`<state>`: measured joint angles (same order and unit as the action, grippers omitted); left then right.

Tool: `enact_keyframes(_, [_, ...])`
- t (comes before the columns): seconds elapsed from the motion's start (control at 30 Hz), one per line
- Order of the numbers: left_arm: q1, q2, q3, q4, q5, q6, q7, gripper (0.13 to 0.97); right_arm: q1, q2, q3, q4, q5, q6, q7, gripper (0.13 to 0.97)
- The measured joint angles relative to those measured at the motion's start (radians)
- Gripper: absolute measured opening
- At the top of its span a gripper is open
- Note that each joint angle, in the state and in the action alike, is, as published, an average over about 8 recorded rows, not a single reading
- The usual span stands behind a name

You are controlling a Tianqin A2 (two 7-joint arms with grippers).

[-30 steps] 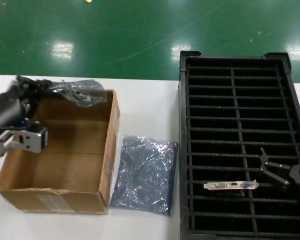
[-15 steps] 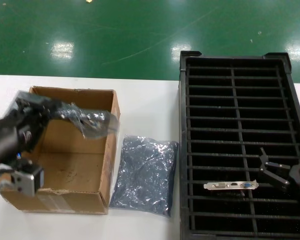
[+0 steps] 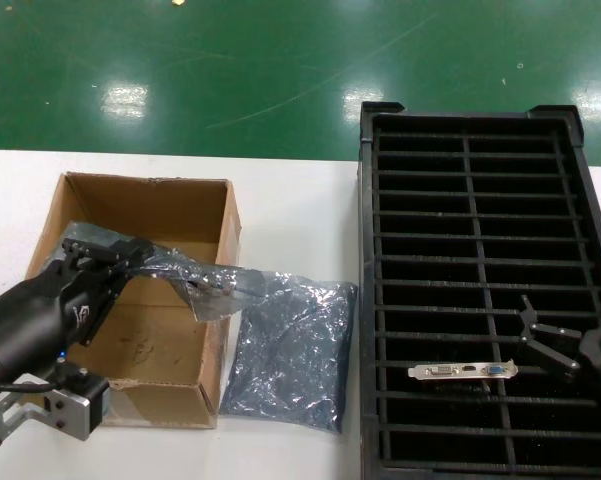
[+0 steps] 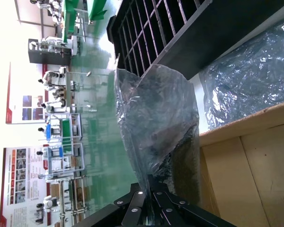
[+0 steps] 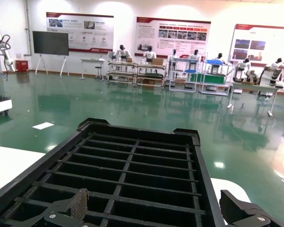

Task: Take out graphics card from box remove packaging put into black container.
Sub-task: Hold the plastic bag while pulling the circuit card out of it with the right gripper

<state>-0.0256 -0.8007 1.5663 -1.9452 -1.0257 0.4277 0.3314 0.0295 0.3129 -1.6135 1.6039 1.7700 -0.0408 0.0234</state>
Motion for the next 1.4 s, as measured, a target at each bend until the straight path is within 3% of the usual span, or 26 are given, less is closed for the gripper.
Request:
enact_keyframes(0.27, [0.0,0.0,0.0,0.0,0.0,0.0,0.0,0.14,0.023,-0.013,0.002,-0.003,0.002,-0.018,-0.012,0.966])
enact_keyframes(0.47, [0.0,0.0,0.0,0.0,0.0,0.0,0.0,0.14,0.067,-0.08,-0.009,0.014,0.014,-0.111,-0.105,0.964])
enact_keyframes(0.7, [0.0,0.0,0.0,0.0,0.0,0.0,0.0,0.14,0.11,-0.122,-0.116,0.058,-0.004,-0.205,-0.157,0.961])
enact_keyframes(1.0, [0.0,0.0,0.0,0.0,0.0,0.0,0.0,0.14,0.131,-0.051,-0.253,0.097,-0.049,-0.297,-0.105,0.9])
enact_keyframes(1.4, [0.0,0.0,0.0,0.0,0.0,0.0,0.0,0.14,0.155,-0.024,-0.274,0.057,0.008,-0.465,-0.262,0.703])
